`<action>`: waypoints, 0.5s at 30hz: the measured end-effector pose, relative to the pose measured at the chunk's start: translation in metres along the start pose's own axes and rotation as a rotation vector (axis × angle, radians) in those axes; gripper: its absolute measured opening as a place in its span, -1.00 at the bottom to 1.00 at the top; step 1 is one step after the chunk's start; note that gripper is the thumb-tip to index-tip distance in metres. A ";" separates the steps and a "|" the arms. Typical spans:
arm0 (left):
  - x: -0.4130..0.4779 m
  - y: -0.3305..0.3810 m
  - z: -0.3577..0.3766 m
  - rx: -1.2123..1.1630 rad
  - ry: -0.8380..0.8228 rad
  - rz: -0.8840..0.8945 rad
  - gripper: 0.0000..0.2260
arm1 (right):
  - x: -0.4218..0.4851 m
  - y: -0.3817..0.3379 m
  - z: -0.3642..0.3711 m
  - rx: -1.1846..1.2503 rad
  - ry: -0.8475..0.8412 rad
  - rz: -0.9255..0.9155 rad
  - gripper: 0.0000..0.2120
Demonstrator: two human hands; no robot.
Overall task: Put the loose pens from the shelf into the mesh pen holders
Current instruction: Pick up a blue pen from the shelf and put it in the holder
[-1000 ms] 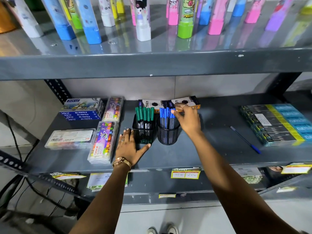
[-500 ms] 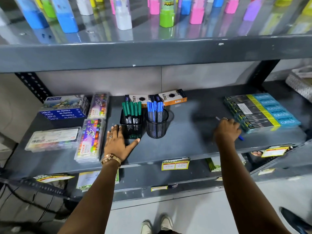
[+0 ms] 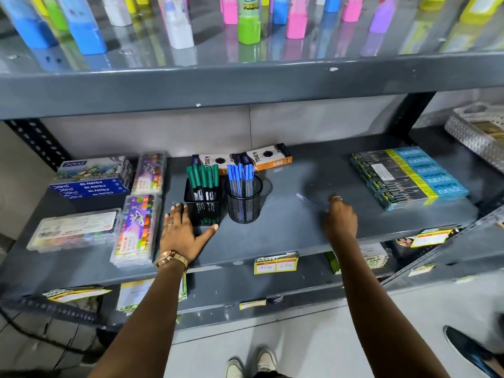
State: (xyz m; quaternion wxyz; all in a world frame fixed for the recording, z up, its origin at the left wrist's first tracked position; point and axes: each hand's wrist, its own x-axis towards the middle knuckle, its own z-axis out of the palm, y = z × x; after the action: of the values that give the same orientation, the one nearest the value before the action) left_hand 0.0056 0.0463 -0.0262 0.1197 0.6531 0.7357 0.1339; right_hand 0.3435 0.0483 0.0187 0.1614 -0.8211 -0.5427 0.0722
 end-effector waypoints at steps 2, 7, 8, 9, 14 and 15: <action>-0.001 0.000 -0.001 0.001 -0.004 -0.004 -0.04 | -0.003 -0.012 0.002 0.090 -0.027 -0.010 -0.69; -0.001 -0.001 -0.002 -0.005 -0.019 -0.012 -0.03 | 0.007 -0.033 -0.016 0.563 -0.015 -0.003 -0.50; -0.001 -0.001 -0.002 -0.008 -0.013 -0.010 -0.03 | 0.010 -0.039 -0.025 0.673 0.005 -0.014 -0.48; -0.001 0.000 -0.002 -0.011 -0.006 -0.006 -0.04 | 0.013 -0.046 -0.035 0.776 0.037 -0.025 -0.48; -0.002 0.001 -0.002 -0.013 0.001 0.000 -0.05 | 0.020 -0.084 -0.079 1.208 0.175 -0.137 -0.55; -0.002 0.001 -0.002 -0.017 0.000 -0.004 -0.05 | 0.021 -0.093 -0.086 1.258 0.171 -0.154 -0.58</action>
State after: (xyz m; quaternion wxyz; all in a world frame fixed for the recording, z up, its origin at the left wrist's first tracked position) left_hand 0.0057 0.0440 -0.0241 0.1255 0.6507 0.7357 0.1398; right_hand 0.2966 0.0851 0.1321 0.6599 -0.5308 -0.4394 0.2995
